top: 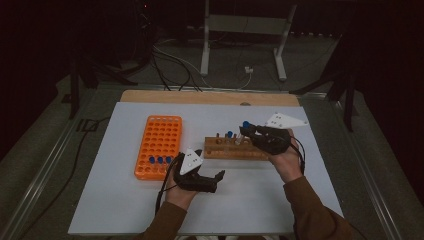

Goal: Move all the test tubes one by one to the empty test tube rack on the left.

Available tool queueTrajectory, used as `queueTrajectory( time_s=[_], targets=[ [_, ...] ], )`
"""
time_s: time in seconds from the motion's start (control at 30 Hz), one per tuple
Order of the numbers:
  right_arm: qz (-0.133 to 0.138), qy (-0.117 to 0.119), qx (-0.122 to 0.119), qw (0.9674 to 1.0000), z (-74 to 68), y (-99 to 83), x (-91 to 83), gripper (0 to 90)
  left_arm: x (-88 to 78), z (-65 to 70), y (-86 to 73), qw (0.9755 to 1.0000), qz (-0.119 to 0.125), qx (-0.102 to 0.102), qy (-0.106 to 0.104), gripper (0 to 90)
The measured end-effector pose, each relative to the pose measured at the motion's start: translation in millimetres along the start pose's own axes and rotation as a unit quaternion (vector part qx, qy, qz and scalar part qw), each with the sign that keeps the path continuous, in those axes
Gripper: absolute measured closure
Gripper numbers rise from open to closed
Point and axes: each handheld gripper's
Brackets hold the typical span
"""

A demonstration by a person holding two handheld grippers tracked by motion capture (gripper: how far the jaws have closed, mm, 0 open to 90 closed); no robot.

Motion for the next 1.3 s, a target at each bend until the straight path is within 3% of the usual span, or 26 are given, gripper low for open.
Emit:
queueTrajectory(
  time_s=[0.17,0.53,0.7,0.9,1.13,1.3],
  targets=[
    [-0.007,0.025,0.001,0.9997,-9.3,-3.9,0.5,76.8,3.0,5.1,10.2,0.9999,0.001,0.007,-0.007,2.5],
    [-0.024,0.069,-0.003,0.9973,-27.5,-9.9,9.1,76.8,11.2,11.3,30.1,0.9999,0.001,0.015,0.003,8.1],
    [-0.027,0.084,-0.007,0.9961,-34.0,-9.9,12.4,76.8,13.1,13.1,34.5,0.9995,0.009,0.030,0.003,30.5],
    [-0.030,0.095,-0.011,0.9950,-38.9,-10.0,14.7,76.8,14.5,13.9,37.4,0.9993,0.002,0.037,0.006,58.4],
    [-0.031,0.103,-0.008,0.9941,-39.0,-10.4,15.4,76.8,13.5,11.1,36.8,0.9992,0.002,0.039,-0.004,76.0],
    [-0.038,0.108,-0.007,0.9934,-38.4,-10.8,16.1,73.7,14.0,11.3,35.8,0.9990,-0.004,0.044,-0.004,78.2]
  ],
)
Point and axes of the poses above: each handheld gripper's, and its own axes: x roughly forward along the jaws, y roughly out of its top, z roughly to its right, and after that the axes turned 10 degrees about -z, right-handed
